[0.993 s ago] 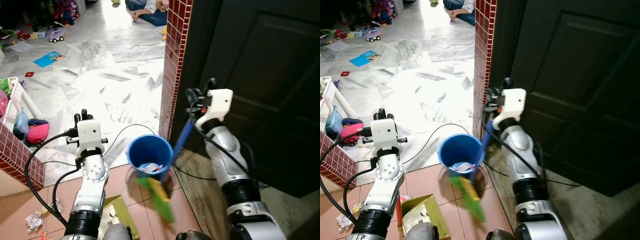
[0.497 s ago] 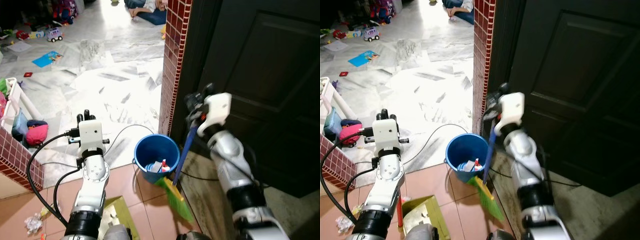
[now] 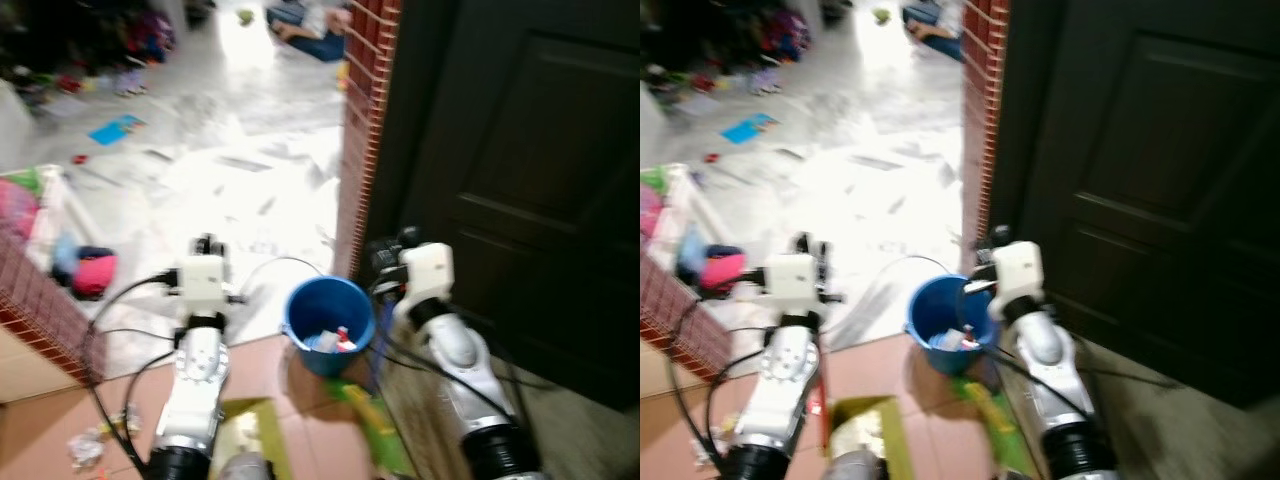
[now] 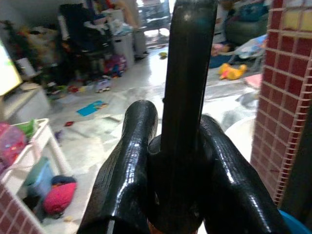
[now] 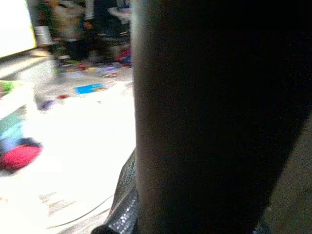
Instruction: Sweep floor
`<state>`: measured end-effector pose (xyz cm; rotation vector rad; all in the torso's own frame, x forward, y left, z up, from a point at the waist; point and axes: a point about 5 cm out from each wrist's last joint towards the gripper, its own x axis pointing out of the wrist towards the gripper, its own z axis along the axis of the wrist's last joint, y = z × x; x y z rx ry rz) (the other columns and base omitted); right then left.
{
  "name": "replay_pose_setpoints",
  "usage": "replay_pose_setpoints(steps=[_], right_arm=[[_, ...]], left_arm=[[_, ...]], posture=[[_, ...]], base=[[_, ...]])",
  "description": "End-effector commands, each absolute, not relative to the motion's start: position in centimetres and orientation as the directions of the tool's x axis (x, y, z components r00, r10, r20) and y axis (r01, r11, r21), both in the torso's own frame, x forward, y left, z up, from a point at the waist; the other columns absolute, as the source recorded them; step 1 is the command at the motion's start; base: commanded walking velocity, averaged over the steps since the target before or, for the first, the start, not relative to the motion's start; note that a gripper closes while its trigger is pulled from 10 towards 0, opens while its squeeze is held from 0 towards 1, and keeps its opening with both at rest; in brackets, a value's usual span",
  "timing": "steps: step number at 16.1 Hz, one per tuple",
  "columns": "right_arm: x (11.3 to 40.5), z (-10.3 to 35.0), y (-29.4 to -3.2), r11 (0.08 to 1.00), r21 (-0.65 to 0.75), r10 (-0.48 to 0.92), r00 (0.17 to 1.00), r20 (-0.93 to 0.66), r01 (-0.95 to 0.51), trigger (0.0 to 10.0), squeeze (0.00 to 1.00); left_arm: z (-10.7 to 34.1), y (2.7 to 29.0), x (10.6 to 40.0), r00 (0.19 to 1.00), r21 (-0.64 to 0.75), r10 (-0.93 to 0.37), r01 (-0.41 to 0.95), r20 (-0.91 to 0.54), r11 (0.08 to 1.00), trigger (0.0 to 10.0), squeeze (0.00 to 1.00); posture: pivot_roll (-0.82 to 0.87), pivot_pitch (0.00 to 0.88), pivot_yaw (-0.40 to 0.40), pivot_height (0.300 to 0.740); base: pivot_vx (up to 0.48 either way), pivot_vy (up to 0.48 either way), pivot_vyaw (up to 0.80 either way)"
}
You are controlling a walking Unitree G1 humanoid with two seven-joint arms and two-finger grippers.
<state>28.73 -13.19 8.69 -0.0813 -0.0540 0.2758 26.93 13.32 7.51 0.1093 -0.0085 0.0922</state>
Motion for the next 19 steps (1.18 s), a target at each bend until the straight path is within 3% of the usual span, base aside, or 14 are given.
replay_pose_setpoints(steps=[1, 5, 11, 19], right_arm=[[29.0, 10.0, -13.2, 0.962, -0.123, 0.257, 0.961, 0.105, -0.244, 10.0, 0.0], [29.5, 9.9, -14.1, 0.974, -0.117, 0.206, 0.974, 0.097, -0.194, 10.0, 0.0], [30.1, 10.4, -13.3, 0.969, -0.141, 0.22, 0.969, 0.117, -0.203, 10.0, 0.0], [30.6, 10.8, -13.0, 0.966, -0.15, 0.229, 0.964, 0.133, -0.209, 10.0, 0.0]], left_arm=[[6.5, 13.4, 26.5, 0.995, 0.058, 0.092, -0.089, -0.048, 0.994, 10.0, 0.0], [7.2, 12.9, 26.9, 0.998, 0.051, 0.05, -0.048, -0.03, 0.998, 10.0, 0.0], [7.5, 12.9, 27.2, 0.999, 0.066, 0.041, -0.04, -0.015, 0.997, 10.0, 0.0], [8.2, 12.9, 27.9, 0.999, 0.05, 0.047, -0.047, -0.003, 0.998, 10.0, 0.0]], posture=[[0.03, 0.0, 0.009, 0.74], [0.03, 0.0, 0.013, 0.74], [0.03, 0.0, 0.014, 0.74], [0.02, 0.0, 0.013, 0.74]], base=[[0.0, 0.48, 0.0], [0.0, 0.48, 0.0], [0.0, 0.0, 0.0], [-0.357, 0.0, 0.0]])
